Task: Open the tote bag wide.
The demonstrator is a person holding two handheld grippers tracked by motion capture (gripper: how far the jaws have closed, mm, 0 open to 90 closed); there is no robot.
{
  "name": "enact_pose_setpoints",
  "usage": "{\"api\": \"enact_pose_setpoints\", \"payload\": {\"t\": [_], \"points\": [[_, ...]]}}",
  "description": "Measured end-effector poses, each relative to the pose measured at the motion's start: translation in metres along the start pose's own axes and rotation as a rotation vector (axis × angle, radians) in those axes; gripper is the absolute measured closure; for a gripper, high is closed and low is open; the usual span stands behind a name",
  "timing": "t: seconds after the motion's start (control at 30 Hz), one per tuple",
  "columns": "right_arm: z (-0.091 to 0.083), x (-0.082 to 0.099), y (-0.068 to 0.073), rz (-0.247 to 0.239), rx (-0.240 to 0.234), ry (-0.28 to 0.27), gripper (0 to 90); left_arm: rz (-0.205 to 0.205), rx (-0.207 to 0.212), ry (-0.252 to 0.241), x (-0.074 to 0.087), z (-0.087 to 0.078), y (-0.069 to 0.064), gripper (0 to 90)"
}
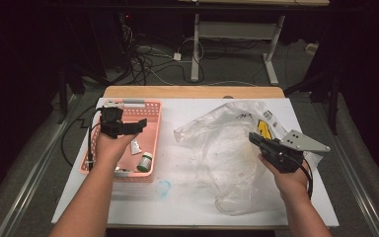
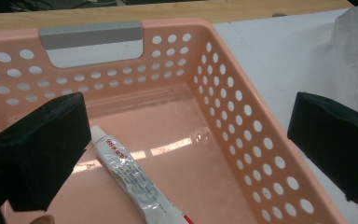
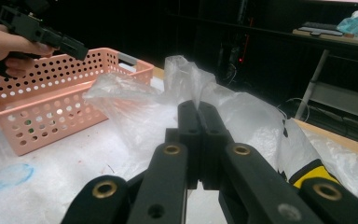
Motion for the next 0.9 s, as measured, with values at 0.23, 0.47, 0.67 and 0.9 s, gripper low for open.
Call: {"api": "enact_pose_setpoints", "payload": {"t": [0.23, 0.47, 0.67, 0.9], "points": [[-0.001, 0.000, -0.001, 0.000, -0.002, -0.001, 90.0, -0.015, -0.045, 0.081, -0.004, 0.015, 0.009, 4.0], [-0.001, 0.001, -0.001, -0.002, 0.000, -0.002, 90.0, -0.058, -0.094, 0.180, -0.001, 0.030, 0.023, 14.1], [-0.001, 0.001, 0.000, 0.002, 0.002, 0.002, 90.0, -0.109, -0.138, 0.326, 0.006, 0.044, 0.035, 20.6], [0.000, 0.002, 0.001, 0.000, -0.004, 0.002, 90.0, -0.133, -0.187, 0.402, 0.011, 0.056, 0.038, 29.3]]}}
Point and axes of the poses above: each handheld gripper's, and its own axes: z roughly forward along the jaws, x roughly out of its underside, y roughly to its left, the point moved 2 cm from there along z, roughly forward along the jaws, and after that the axes turned 14 degrees about -z, right-handed, at the moved point
